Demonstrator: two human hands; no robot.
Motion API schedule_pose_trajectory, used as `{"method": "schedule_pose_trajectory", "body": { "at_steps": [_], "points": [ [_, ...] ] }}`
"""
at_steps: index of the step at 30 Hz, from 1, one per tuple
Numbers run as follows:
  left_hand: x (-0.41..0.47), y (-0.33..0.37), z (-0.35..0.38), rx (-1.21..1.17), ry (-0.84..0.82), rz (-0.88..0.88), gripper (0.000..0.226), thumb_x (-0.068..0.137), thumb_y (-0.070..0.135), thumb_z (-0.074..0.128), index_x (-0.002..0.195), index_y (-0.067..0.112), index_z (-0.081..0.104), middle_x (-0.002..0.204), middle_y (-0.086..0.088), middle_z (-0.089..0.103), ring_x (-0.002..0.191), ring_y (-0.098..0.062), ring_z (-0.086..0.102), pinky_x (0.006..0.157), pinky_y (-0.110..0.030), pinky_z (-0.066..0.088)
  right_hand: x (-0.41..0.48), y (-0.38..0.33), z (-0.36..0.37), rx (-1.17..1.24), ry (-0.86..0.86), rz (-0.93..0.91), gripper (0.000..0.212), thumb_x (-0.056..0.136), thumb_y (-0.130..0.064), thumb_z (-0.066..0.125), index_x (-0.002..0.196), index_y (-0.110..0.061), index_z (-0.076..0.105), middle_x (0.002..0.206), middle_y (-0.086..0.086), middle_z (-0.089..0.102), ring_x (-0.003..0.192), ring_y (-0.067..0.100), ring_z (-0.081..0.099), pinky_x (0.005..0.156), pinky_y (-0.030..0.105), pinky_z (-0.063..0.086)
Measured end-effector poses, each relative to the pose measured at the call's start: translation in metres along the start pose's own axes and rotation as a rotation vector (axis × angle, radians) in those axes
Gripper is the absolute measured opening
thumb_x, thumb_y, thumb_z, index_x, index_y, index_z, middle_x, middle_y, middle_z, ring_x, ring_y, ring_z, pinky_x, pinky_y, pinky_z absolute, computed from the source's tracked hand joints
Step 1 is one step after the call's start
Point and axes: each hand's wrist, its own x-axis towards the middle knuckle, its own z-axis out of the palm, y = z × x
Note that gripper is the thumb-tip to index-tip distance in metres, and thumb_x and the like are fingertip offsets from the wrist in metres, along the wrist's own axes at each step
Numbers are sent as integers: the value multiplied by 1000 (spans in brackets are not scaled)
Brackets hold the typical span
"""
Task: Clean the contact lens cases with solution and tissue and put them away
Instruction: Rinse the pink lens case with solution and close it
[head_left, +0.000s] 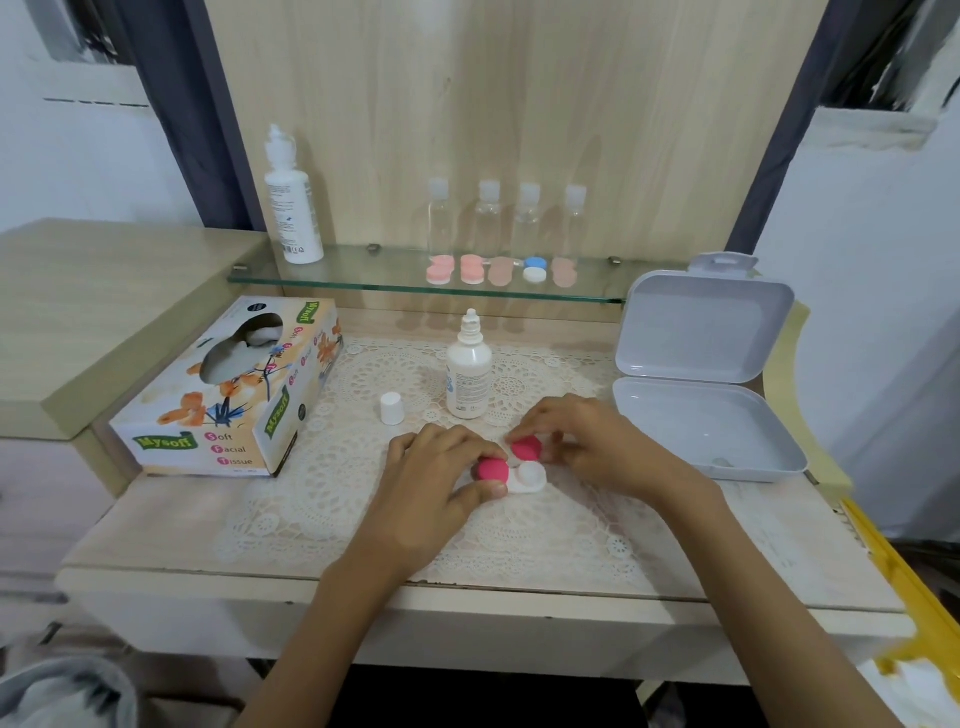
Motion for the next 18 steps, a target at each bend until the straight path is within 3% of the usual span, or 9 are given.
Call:
{"method": "schedule_pose_trajectory", "body": {
  "at_steps": [4,8,18],
  "points": [
    [0,-1,1,16,4,10,45,78,65,35,109,41,58,105,24,54,106,1,41,93,-25,20,0,-1,-2,-2,-20,44,32,84,-2,65,107,-24,68,100,-11,56,80,-4,47,76,21,45],
    [0,-1,1,26,-3,10,48,79,67,33,111,41,58,106,25,54,106,2,40,94,-26,20,-9,-8,-9,115,-21,68,27,86,-2,61,104,-22,64,104,-6,58,86,6,52,73,13,42],
    [0,0,1,33,-6,-5,51,78,69,31,112,41,58,107,25,53,107,2,40,97,-29,21,-18,-24,-9,73,-111,58,29,82,-5,66,104,-23,65,101,-7,58,85,14,55,82,37,49]
  ]
}}
